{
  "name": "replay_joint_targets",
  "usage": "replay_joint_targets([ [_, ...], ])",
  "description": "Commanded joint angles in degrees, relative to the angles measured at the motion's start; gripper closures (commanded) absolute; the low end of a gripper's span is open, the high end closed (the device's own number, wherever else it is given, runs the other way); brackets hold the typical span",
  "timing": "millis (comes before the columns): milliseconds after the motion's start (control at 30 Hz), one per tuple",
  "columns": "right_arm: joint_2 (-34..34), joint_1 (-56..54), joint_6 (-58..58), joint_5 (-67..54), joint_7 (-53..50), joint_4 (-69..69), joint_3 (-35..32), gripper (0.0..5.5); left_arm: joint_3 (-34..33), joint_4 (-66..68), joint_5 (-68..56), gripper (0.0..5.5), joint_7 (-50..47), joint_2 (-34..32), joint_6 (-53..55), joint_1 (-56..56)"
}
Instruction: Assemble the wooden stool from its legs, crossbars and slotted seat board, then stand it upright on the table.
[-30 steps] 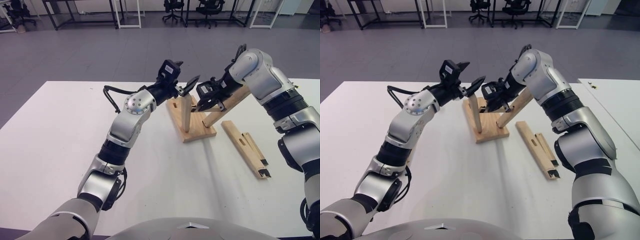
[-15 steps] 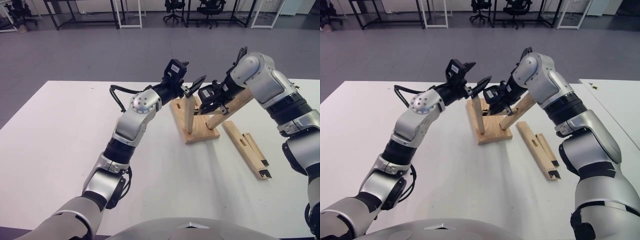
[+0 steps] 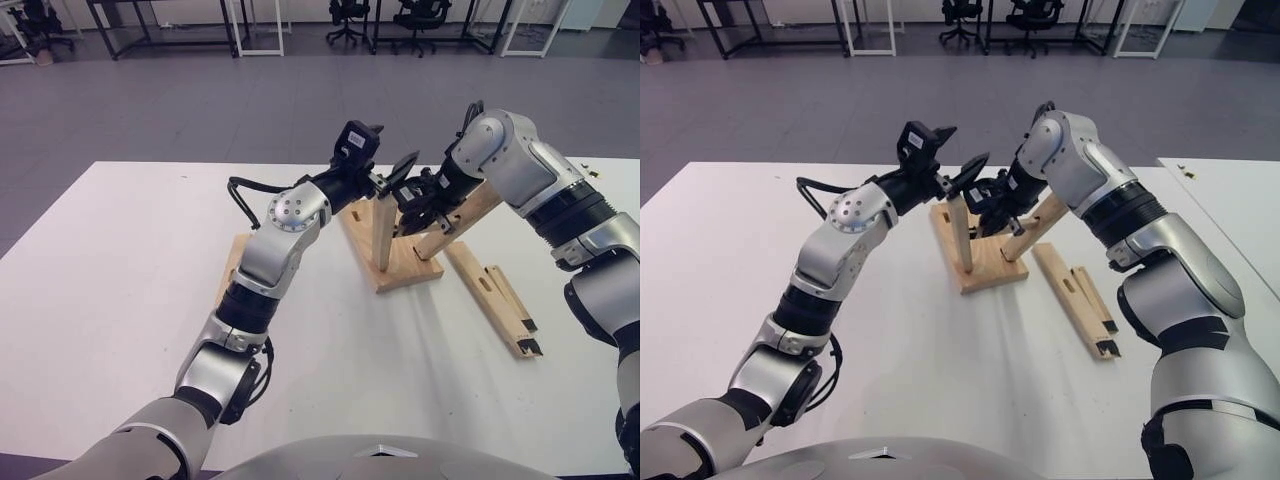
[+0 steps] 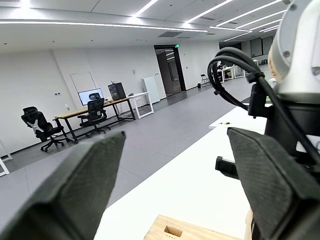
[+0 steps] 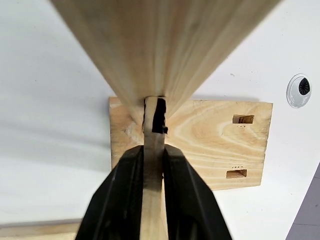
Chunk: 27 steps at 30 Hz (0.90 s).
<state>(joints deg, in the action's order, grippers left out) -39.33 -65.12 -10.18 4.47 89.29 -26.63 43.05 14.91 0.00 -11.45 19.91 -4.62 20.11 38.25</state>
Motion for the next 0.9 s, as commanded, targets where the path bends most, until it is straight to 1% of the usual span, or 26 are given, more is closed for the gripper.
replay_joint_targets([
  [33,3.97,3.57,-0.19,-1.36,3.18,-1.62,1.82,4.51,-3.16,3.29,2.31,1.76,-0.91,-3.10,2.80,-0.34],
  [167,6.56,2.00,-0.39,-0.11,2.48,-3.83,-2.30,3.54,-6.47,1.89,1.79,1.76,-1.02,-4.50,3.46,0.80],
  [367,7.15,-2.82,0.22,0.52,1.90,-5.82,-8.58,2.56,-8.50,-1.08,1.75,1.76,-1.29,-5.18,5.15,0.87],
  [467,6.34,-7.03,-0.34,-0.70,2.99,-7.21,-11.68,2.56,-9.16,-1.95,1.86,1.76,-1.39,-5.29,5.70,0.79],
  [567,3.37,-12.26,0.18,-1.79,3.19,-9.74,-13.69,2.56,-10.31,-2.76,1.42,1.76,-1.48,-5.56,6.13,0.76],
  [633,0.94,-13.91,-0.27,-1.10,1.01,-9.31,-17.42,2.56,-11.22,-3.91,1.01,1.76,-1.95,-5.40,6.86,0.13],
  [700,-1.57,-10.26,-3.83,1.28,-8.55,-1.43,-22.27,2.56,-11.60,-5.08,0.88,1.76,-2.55,-5.04,7.64,-0.71],
  [767,0.59,-2.04,-15.16,2.33,-21.34,12.83,-28.85,2.56,-11.62,-6.54,0.78,1.76,-3.61,-4.35,8.79,-1.69],
  [833,9.26,12.45,-34.02,3.18,-33.39,35.65,-35.55,2.56,-10.94,-9.04,1.27,1.76,-5.85,-2.84,10.77,-3.40],
  [867,15.59,21.20,-42.55,5.48,-39.89,47.35,-36.91,2.56,-10.17,-11.31,1.82,1.76,-7.52,-1.63,12.32,-4.86],
  [900,20.92,27.39,-48.41,7.10,-45.39,55.23,-37.94,2.56,-9.60,-13.37,2.39,1.76,-9.15,-0.59,13.66,-6.43],
])
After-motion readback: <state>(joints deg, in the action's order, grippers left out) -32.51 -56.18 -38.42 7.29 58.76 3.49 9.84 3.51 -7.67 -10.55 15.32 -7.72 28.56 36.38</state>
